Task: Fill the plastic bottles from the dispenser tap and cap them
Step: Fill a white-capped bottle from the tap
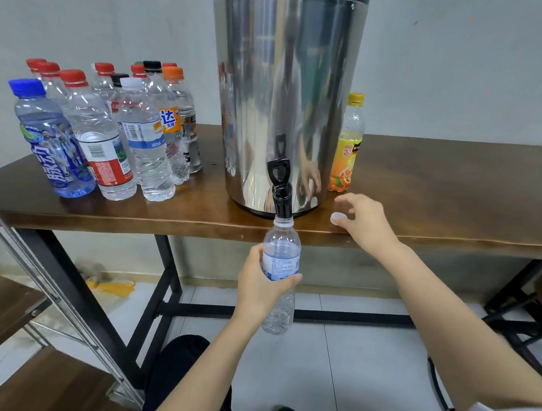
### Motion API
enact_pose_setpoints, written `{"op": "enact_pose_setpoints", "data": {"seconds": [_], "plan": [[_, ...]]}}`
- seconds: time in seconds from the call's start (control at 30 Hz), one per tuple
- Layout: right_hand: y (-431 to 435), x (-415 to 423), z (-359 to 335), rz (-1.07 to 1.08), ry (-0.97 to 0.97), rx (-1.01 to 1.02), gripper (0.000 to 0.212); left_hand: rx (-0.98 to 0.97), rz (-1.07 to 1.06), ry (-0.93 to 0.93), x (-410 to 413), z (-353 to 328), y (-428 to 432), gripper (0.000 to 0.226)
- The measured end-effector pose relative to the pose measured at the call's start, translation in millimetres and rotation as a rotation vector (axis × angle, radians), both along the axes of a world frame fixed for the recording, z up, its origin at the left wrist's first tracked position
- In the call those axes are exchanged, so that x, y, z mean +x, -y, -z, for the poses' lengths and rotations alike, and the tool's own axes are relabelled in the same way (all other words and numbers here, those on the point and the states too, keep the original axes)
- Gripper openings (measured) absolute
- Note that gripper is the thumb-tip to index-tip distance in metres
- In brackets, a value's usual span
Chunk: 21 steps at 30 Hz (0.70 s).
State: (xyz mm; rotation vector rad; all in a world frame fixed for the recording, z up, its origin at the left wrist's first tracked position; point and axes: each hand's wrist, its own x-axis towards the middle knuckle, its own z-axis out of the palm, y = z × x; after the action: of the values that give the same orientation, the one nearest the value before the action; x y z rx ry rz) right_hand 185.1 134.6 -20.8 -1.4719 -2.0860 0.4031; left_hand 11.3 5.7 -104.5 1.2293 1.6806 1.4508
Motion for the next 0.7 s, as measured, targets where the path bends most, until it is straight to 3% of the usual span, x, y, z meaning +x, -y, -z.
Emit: {"op": "enact_pose_setpoints", "data": {"seconds": [0.13, 0.23, 0.37, 0.47, 0.7], "plan": [[19, -16, -33, -0.074, -0.096, 0.275, 0.027, 0.051, -0.016, -0.002, -1, 3, -1, 0.058], [42, -37, -64, -0.195, -0.133, 0.414, 0.031, 0.094, -0.027, -0.007, -3, 6, 0, 0.066], [58, -57, -90, -0.276, 0.064, 0.530, 0.042, 0.165, -0.028, -0.042, -5, 11, 0, 0.087], [58, -66, -93, -0.300, 0.217, 0.593, 0.041, 0.192, -0.035, -0.035, -6, 12, 0, 0.091], [56, -72, -80, -0.288, 0.187, 0.774, 0.036, 0.197, -0.034, -0.023, -6, 14, -1, 0.091]]}}
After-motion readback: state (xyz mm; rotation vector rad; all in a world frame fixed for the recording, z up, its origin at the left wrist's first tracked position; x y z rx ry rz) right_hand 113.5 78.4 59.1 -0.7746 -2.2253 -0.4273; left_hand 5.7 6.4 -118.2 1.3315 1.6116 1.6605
